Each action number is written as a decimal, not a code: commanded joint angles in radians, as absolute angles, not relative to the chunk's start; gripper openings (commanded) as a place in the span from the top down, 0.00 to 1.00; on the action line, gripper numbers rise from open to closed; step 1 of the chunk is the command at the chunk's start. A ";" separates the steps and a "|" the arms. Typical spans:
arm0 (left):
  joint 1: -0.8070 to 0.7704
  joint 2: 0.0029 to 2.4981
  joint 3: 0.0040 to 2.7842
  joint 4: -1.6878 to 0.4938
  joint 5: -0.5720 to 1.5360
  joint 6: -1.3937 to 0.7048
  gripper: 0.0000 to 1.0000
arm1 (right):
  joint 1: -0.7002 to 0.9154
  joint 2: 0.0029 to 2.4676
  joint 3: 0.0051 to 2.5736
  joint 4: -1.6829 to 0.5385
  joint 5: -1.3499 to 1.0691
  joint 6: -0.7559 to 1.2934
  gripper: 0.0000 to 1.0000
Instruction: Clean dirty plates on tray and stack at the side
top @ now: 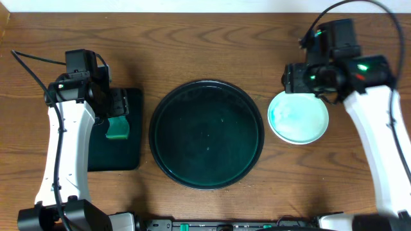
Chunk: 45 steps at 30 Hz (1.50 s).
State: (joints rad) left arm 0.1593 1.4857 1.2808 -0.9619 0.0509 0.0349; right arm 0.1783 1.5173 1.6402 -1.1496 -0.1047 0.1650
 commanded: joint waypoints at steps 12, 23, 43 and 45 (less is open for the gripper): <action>0.163 1.489 1.300 -0.963 0.060 0.044 0.27 | 0.191 1.111 1.706 -1.297 -0.102 0.149 0.01; 0.163 1.489 1.300 -0.963 0.060 0.044 0.27 | 0.191 0.981 1.705 -1.377 0.013 0.148 0.01; 0.163 1.489 1.300 -0.963 0.060 0.044 0.26 | 0.057 0.467 0.851 -0.592 0.123 0.065 0.01; 0.163 1.489 1.300 -0.963 0.060 0.044 0.26 | 0.045 0.392 0.714 -0.482 0.122 0.065 0.01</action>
State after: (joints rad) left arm 0.1600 1.4857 1.2808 -0.9623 0.0540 0.0345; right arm 0.0673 0.4595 0.8452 -0.5373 0.1127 0.0940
